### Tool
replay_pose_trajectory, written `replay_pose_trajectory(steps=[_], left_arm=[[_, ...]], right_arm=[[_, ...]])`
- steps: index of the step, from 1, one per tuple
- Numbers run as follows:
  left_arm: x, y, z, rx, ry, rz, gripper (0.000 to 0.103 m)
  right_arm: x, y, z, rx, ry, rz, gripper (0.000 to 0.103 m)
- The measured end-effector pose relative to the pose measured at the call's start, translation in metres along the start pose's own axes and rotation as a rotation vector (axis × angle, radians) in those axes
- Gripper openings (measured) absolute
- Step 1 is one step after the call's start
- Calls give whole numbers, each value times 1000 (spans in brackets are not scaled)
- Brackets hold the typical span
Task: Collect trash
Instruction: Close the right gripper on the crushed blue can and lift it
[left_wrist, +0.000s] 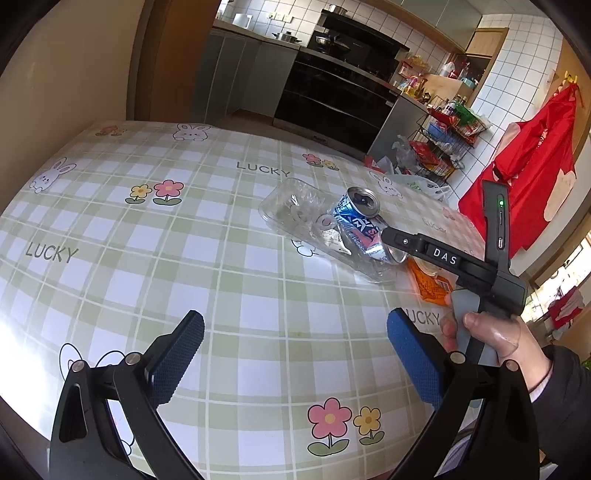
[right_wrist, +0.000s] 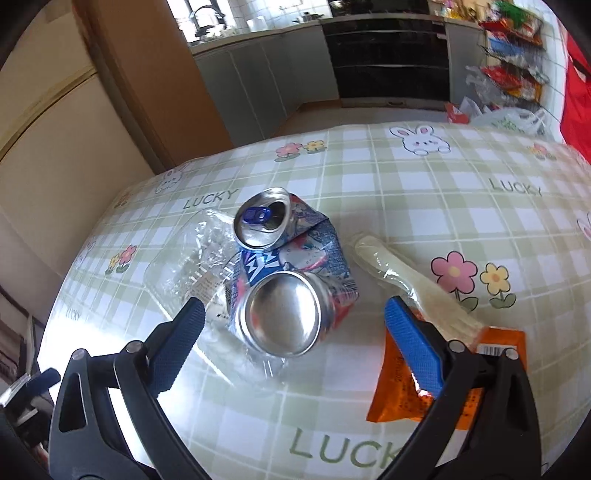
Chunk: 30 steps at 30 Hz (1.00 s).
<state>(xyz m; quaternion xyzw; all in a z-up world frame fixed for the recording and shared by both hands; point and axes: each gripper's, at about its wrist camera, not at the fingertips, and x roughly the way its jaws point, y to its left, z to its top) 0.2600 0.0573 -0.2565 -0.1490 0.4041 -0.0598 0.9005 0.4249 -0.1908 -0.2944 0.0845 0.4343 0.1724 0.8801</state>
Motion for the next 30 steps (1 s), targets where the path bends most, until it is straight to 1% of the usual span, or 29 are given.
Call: replay_pose_trajectory(steps=[2,7,10,11,12,13,14,19,21,24,27,30], left_arm=[[2,2,-1,-5,2,-3,97],[5,8,-3,-28,5,-9,97],[7,11,-7,-46,13,-4,97],[8,11,-7,-50,16,-5,97],[9,11,-8,-52,19,-6,97],[8,11,-8,-51,20,-7,97],[8,11,-8,-50,21,-8,97],[6,13,-6,-58,15,-23,97],[6,13,-5,-77,18,-38,97],[7,15,-4,-111,18,-69,97],[11,13,0,-146,22,-105,97],[18,7,5,-166,29,-143,88]], right_arm=[[5,0,1,9,9,-19,87],[20,0,2,54,50,-25,84],[26,0,0,86,67,-19,79],[27,-1,0,92,70,-18,75],[28,-1,0,99,74,-8,61],[28,-2,0,99,77,1,52],[28,-2,-1,95,77,-6,48],[12,-3,-4,86,32,26,47],[3,-4,-6,86,6,41,44],[-13,-4,-9,72,-29,57,41],[-26,-6,-14,70,-39,80,39],[-37,-9,-24,93,-34,113,38]])
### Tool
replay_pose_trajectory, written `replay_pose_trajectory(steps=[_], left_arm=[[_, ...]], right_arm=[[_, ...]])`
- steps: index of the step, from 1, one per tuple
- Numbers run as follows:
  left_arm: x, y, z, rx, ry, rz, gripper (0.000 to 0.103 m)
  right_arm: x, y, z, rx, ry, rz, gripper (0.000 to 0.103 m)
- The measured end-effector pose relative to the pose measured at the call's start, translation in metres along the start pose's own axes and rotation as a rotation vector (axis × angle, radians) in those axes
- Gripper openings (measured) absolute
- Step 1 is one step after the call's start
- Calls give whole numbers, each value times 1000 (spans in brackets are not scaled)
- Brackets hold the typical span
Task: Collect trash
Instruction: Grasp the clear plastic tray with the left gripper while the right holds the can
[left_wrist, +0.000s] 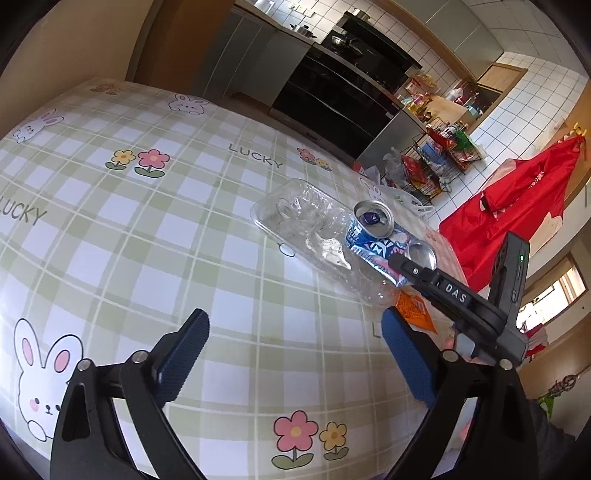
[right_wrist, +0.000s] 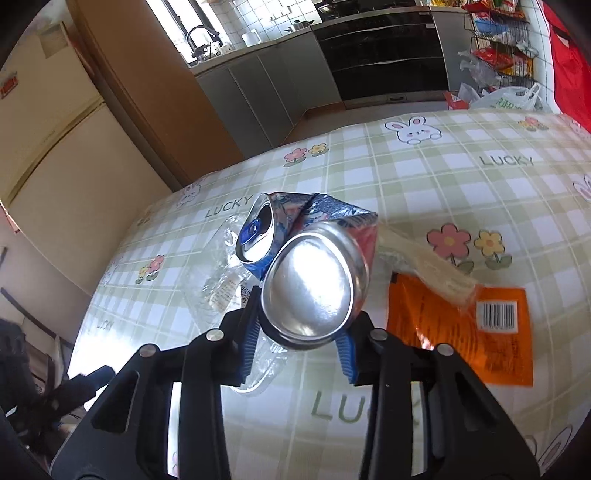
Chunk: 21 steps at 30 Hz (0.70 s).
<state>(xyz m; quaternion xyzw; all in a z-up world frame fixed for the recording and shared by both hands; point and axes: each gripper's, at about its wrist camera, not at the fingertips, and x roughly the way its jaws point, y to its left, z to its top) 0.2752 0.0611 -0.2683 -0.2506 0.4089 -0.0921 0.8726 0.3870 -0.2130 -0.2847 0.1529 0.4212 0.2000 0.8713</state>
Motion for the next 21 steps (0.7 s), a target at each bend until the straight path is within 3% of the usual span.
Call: replay_pose_trajectory(steps=[5,9,15,21], left_arm=[[28,-12,2,-50,70,-65,76],[58,-13,-1,-154,140,-105,64],[89,-3,7,-269,151,-68,48],[104,-13,12,-213,146,-30,42]], right_arm=[[-16,-9,-28,78,16,40,37],[-23,-18,-46,140,24,49,37],[-23,-25,-54,181,33,53,37],[-23,-25,-52,166,27,43,37]])
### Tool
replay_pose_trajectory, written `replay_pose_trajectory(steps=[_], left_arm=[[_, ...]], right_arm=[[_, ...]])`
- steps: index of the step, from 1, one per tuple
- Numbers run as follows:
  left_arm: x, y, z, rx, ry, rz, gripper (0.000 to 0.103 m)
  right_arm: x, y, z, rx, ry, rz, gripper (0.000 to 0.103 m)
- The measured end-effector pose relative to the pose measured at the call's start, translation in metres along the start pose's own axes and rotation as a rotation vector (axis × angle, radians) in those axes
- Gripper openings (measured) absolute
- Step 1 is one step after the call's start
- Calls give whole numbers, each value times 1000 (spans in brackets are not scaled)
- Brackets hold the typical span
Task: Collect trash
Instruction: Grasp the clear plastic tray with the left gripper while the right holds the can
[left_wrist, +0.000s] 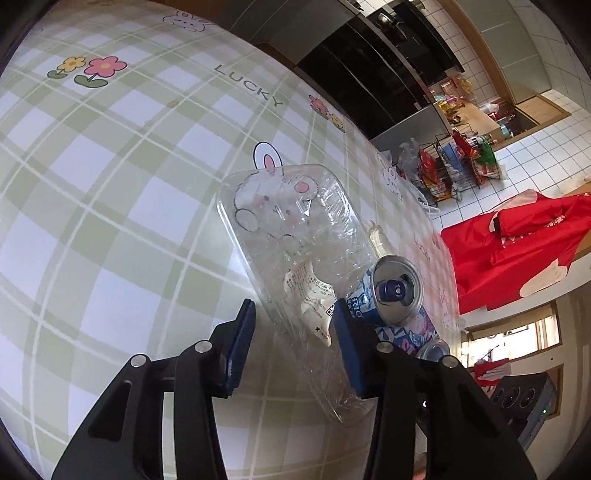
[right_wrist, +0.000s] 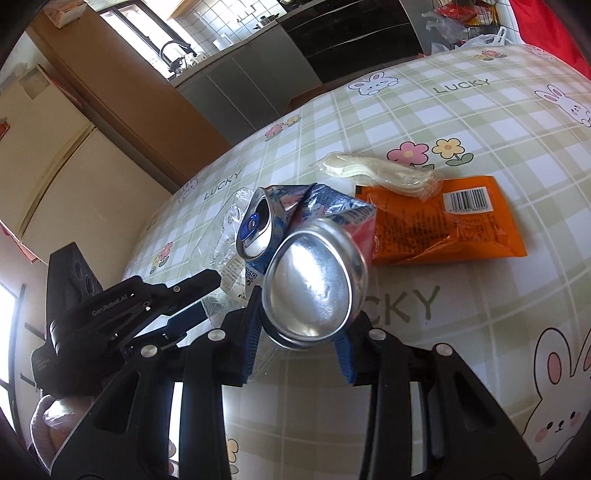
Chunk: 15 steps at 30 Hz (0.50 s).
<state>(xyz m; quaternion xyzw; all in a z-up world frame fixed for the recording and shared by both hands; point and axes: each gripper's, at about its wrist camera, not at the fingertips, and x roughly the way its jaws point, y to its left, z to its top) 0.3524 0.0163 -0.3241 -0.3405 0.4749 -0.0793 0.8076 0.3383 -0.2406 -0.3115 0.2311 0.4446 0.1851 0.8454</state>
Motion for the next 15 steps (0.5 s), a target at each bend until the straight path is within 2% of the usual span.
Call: replay_pose_trajectory(steps=[2,3,4,7,8,15], left_arm=[[4,-5,1,28,-3,20,40],[6,-7,0,43,-6,39,30],[8,-7,-1,55,-5,63,14],[7,0,-3,55,-26,48,13],[5,0,-4,67,-34,54,13],[-7,4,-6,100,-59,66,12]], right_arm=[[1,-1,1,-1,2,-11,38],[1,-1,2,0,1,-20,40],[1,-3,3,4,2,-30,40],[-1,-7,5,3,1,-51,47],[-2,-8,6,-6,-8,-72,56],[-5,-10,14,-27,-41,-81,54]])
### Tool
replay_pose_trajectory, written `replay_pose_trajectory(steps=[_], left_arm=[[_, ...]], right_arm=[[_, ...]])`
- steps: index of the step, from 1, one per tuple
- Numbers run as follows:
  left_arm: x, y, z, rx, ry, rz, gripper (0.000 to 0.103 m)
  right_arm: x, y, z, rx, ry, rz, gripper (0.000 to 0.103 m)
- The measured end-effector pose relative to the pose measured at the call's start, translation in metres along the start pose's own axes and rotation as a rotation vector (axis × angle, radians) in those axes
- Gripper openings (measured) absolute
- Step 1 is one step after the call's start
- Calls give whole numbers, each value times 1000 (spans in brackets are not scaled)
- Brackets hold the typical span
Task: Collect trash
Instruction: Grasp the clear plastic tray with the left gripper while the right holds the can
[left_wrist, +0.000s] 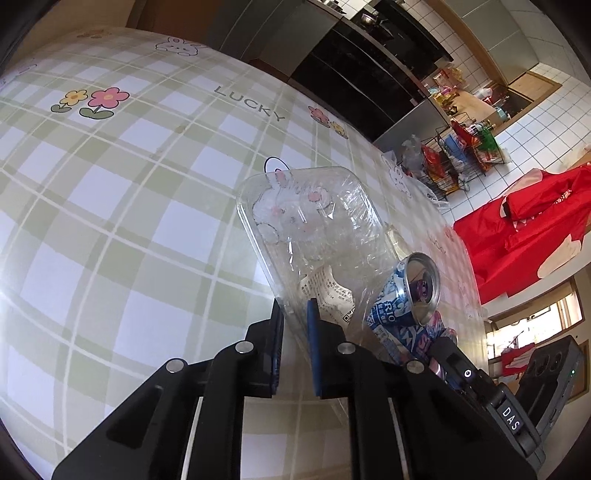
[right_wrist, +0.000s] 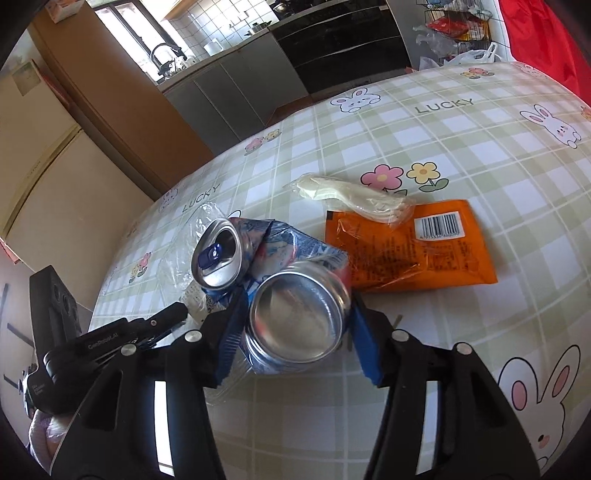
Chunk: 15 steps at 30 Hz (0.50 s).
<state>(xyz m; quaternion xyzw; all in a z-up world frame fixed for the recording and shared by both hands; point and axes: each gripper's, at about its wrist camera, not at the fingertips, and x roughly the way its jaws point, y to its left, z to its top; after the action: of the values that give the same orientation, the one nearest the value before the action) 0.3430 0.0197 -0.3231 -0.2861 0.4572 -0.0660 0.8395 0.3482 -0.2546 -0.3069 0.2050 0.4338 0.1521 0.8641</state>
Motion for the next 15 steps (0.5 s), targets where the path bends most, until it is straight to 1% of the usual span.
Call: replay_pose_trajectory(steps=[3,7,10,14,15], left_arm=[[-6,0,1,10,-14,5,11],[-19,3,3,21,-53,34,9],[-34,12,2,4,-82,31,7],[-54,32,-4,-39,-123,55,7],[-60,37,-5,-46,-137,61,7]], right_arm=[[-6,3,0,-18,-29,3,54],[-14,9,1,-51,-61,5,53],[-23,12,3,-71,-83,10,53],[-34,24,4,-141,-116,2,50],[-36,27,4,-152,-122,3,47]])
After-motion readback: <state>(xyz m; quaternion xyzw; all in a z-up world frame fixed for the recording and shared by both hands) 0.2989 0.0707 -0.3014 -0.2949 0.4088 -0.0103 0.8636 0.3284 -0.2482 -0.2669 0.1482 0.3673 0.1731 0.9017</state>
